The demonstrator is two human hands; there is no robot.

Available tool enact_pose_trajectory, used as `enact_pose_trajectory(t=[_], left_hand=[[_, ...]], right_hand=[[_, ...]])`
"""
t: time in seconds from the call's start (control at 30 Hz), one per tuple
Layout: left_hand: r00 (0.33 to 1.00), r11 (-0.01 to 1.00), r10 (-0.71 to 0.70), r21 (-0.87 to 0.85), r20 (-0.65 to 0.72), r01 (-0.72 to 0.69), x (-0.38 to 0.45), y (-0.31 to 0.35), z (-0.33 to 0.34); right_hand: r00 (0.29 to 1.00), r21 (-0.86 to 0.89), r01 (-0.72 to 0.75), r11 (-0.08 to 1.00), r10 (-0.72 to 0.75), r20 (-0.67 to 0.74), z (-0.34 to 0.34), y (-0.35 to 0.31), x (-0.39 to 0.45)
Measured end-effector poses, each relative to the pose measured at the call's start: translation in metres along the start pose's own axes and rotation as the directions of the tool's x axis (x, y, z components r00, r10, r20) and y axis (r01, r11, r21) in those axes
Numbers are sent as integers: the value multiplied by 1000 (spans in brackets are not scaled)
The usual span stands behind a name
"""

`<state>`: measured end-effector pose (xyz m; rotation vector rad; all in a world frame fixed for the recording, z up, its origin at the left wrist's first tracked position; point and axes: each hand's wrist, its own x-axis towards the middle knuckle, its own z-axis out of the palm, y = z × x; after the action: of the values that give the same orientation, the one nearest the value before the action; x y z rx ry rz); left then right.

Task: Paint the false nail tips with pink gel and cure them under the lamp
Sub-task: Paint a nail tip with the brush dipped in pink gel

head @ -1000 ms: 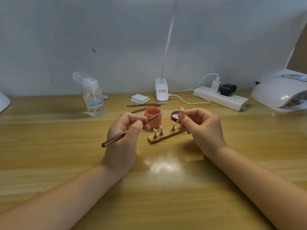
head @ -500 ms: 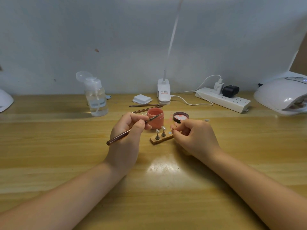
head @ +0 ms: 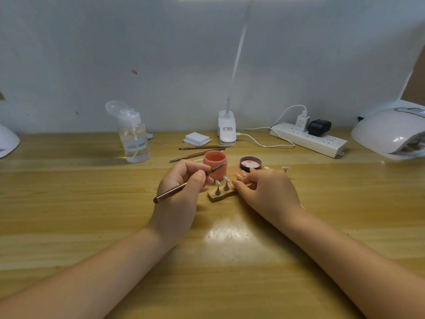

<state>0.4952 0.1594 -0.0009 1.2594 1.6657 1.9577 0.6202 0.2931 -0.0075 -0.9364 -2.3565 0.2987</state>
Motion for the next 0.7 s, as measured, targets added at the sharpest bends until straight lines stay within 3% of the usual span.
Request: enact_pose_trajectory(t=[0.13,0.23,0.7], left_hand=[[996,998,-59,-20,71,61,0,0,0],[992,995,-79,-54,101,85,0,0,0],[986,995,1,-94,168,15,-3,-3,0]], right_hand=[[998,-7,29,1000,-29,-58,-2,-4,-6],[997,-3,73,997,-73,-4,-4,-6,-8],[989,-67,115,991,-108,97,-3,-8,-2]])
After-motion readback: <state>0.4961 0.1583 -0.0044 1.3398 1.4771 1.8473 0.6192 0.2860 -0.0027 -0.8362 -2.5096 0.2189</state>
